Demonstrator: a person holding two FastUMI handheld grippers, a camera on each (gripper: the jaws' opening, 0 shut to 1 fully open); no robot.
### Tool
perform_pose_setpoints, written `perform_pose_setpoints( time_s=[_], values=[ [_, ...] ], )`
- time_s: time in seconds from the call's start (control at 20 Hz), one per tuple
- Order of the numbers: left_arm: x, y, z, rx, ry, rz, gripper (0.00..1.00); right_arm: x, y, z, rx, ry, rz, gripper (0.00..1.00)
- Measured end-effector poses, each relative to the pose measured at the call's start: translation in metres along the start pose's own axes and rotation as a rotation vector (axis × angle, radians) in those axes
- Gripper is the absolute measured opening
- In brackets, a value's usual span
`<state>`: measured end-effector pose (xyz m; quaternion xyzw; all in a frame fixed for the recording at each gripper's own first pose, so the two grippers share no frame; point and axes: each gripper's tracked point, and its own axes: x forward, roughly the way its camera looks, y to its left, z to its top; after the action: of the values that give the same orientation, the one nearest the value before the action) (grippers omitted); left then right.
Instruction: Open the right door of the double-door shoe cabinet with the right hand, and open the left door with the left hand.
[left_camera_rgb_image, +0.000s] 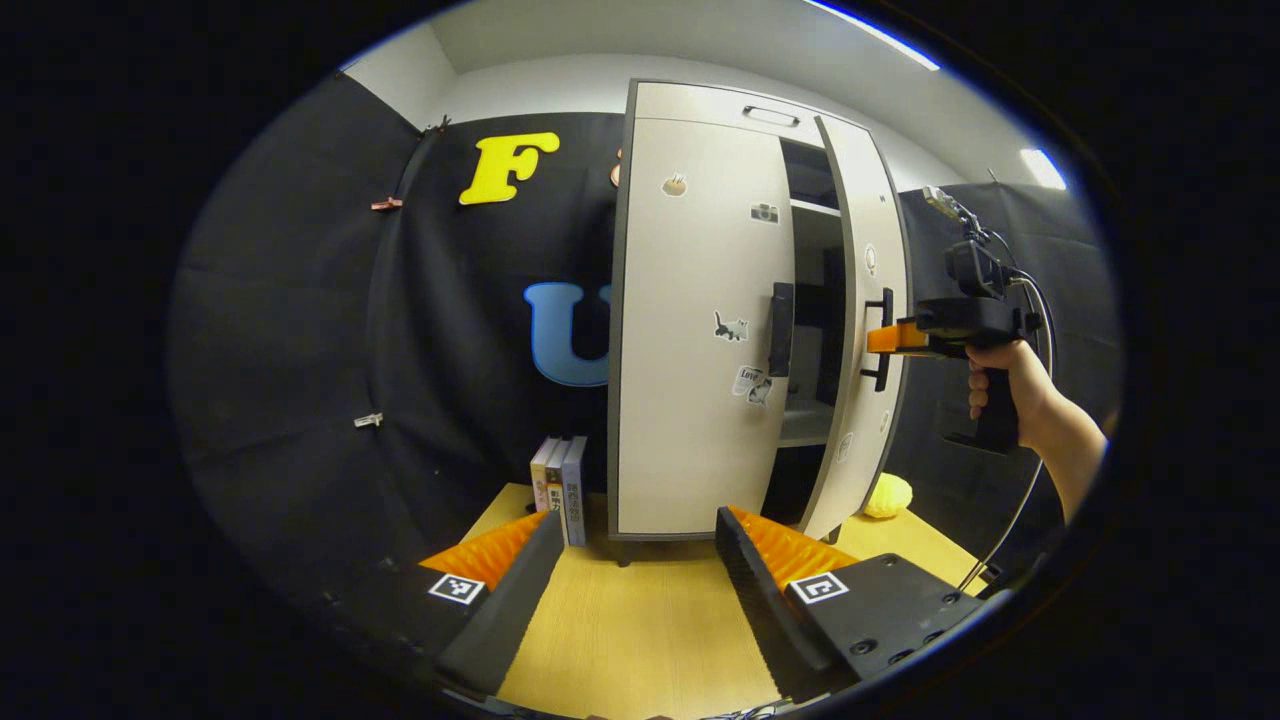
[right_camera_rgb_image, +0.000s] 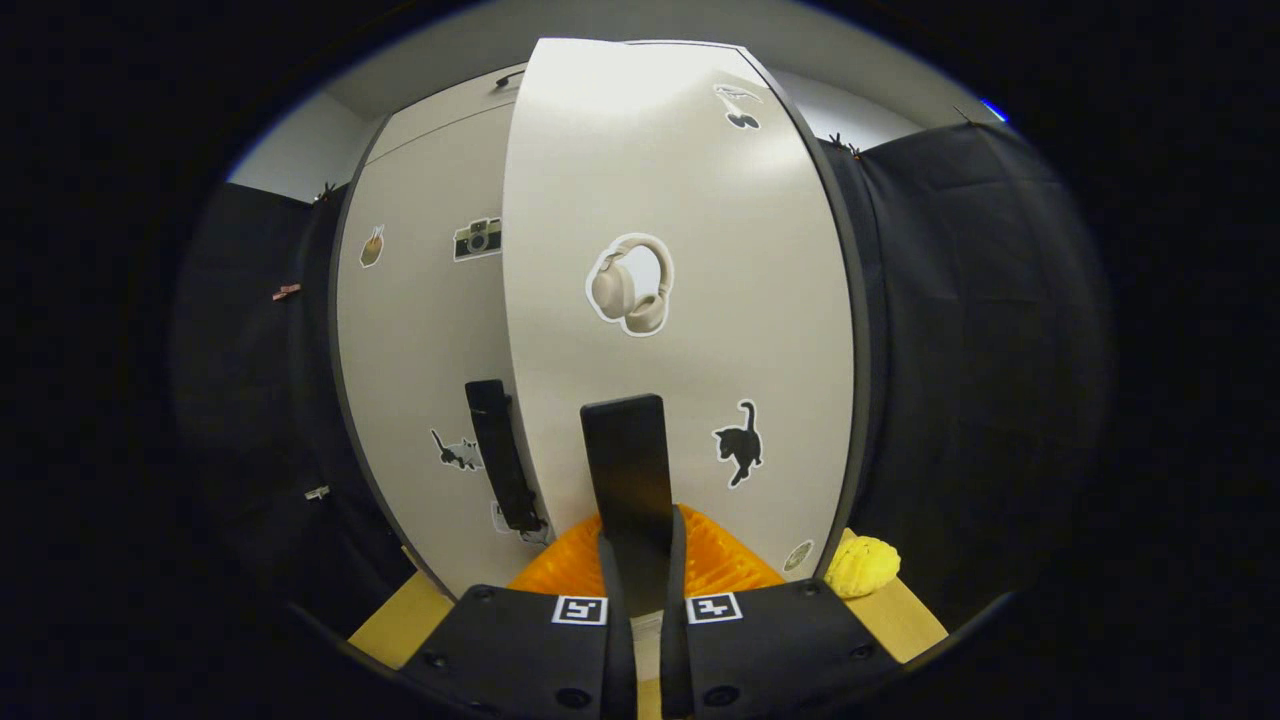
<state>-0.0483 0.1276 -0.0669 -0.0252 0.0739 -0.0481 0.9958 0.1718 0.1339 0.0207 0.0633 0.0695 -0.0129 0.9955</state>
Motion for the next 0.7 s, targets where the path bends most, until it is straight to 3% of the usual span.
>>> perform_pose_setpoints(
  time_s=[0.4, 0.7],
  values=[
    [0.012, -0.025, 0.005, 0.006, 0.007, -0.058, 0.95, -0.022, -0.025, 0.004, -0.025, 0.002, -0.034, 0.13],
    [0.024, -0.048, 0.004, 0.018, 0.026, 0.007, 0.95, -0.034, -0.053, 0.007, -0.022, -0.004, -0.028, 0.12]
  ],
)
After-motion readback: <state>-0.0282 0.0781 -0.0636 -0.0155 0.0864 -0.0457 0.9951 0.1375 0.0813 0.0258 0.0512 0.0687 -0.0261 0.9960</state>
